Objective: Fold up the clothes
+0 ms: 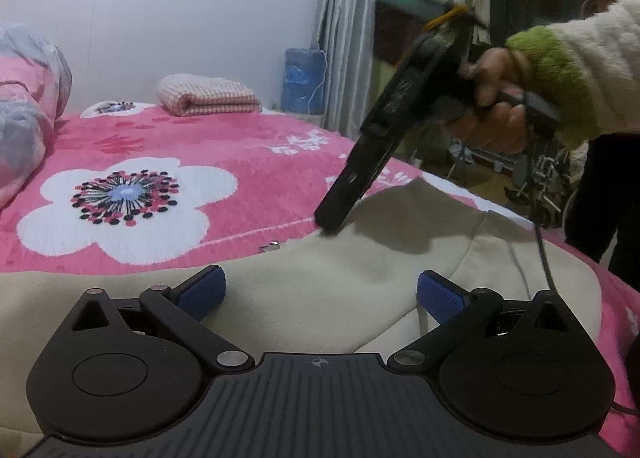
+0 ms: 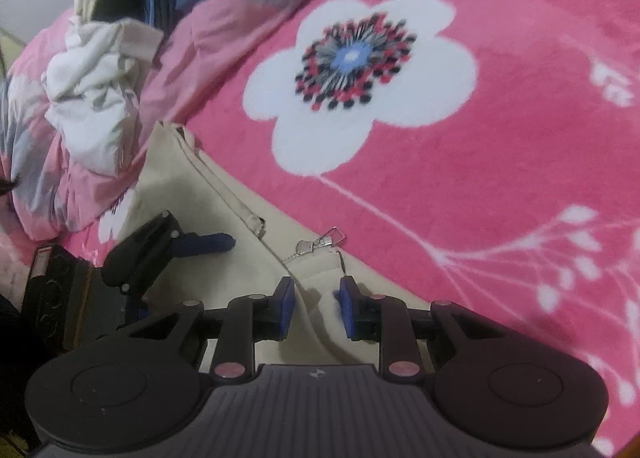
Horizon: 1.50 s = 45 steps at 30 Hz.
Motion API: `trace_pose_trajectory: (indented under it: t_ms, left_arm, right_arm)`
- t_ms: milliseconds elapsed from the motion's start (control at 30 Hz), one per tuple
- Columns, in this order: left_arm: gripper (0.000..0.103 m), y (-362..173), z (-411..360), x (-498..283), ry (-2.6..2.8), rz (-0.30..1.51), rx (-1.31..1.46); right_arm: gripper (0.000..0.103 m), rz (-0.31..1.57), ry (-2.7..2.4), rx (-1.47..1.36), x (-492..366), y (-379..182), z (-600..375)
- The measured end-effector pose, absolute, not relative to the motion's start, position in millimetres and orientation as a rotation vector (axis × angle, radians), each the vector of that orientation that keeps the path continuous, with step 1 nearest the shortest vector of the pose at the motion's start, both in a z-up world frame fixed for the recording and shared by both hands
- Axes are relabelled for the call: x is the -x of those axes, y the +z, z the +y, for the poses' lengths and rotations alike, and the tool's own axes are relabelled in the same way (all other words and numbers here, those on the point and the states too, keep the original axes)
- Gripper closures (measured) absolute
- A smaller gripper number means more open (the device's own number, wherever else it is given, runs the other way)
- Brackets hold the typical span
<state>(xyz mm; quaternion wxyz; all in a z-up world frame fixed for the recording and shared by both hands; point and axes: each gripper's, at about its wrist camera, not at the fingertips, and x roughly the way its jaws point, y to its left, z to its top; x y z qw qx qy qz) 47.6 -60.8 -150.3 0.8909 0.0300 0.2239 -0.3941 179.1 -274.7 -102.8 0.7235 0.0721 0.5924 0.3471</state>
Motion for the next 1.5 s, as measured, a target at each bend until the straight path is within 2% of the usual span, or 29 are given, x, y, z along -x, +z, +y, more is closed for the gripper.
trace_pose_trajectory:
  t_ms: [33, 67, 100, 367, 600, 867, 933, 1000, 1067, 1133, 1300, 1400, 1500]
  left_arm:
    - [0.000, -149.4, -60.0, -46.3, -0.814, 0.457, -0.061]
    - [0.000, -148.5, -59.1, -45.0, -0.810, 0.448, -0.059]
    - [0.000, -147.6, -58.3, -43.7, -0.806, 0.440, -0.057]
    - [0.000, -142.2, -50.3, -42.9, -0.784, 0.424, -0.021]
    - [0.000, -147.2, -51.4, -50.4, -0.775, 0.465, -0.017]
    - [0.000, -149.0, -47.8, -50.5, -0.774, 0.462, 0.005]
    - [0.000, -149.5, -47.5, -50.5, -0.774, 0.461, 0.007]
    - [0.000, -150.0, -47.6, -50.5, -0.774, 0.460, 0.008]
    - [0.000, -150.5, -47.9, -50.7, -0.773, 0.460, 0.007]
    - [0.000, -151.0, -48.4, -50.4, -0.771, 0.461, 0.004]
    - [0.000, -151.5, -47.0, -50.5, -0.770, 0.457, 0.014]
    - [0.000, -151.3, -45.3, -50.3, -0.764, 0.454, 0.024]
    - [0.000, -150.8, -42.8, -49.4, -0.752, 0.445, 0.036]
  right_arm:
    - [0.078, 1.313, 0.787, -0.174, -182.5, -104.5, -272.3]
    - [0.085, 1.306, 0.824, -0.201, -184.3, -103.9, -269.7]
    - [0.097, 1.297, 0.865, -0.231, -185.8, -102.7, -267.1]
    - [0.095, 1.292, 0.794, -0.132, -199.8, -101.5, -260.3]
    - [0.088, 1.406, 0.773, -0.006, -192.7, -110.4, -254.2]
    - [0.088, 1.417, 0.776, 0.015, -200.7, -112.8, -251.5]
    - [0.082, 1.437, 0.794, 0.000, -201.1, -115.5, -249.8]
    - [0.058, 1.454, 0.831, -0.022, -199.4, -117.4, -246.4]
    - [0.053, 1.453, 0.843, -0.017, -198.4, -118.9, -240.8]
    - [0.054, 1.447, 0.843, 0.004, -197.2, -120.8, -234.9]
    - [0.083, 1.385, 0.877, 0.077, -191.0, -112.9, -222.6]
    - [0.088, 1.343, 0.902, 0.100, -186.3, -108.3, -217.1]
    - [0.088, 1.317, 0.925, 0.084, -186.5, -105.5, -214.7]
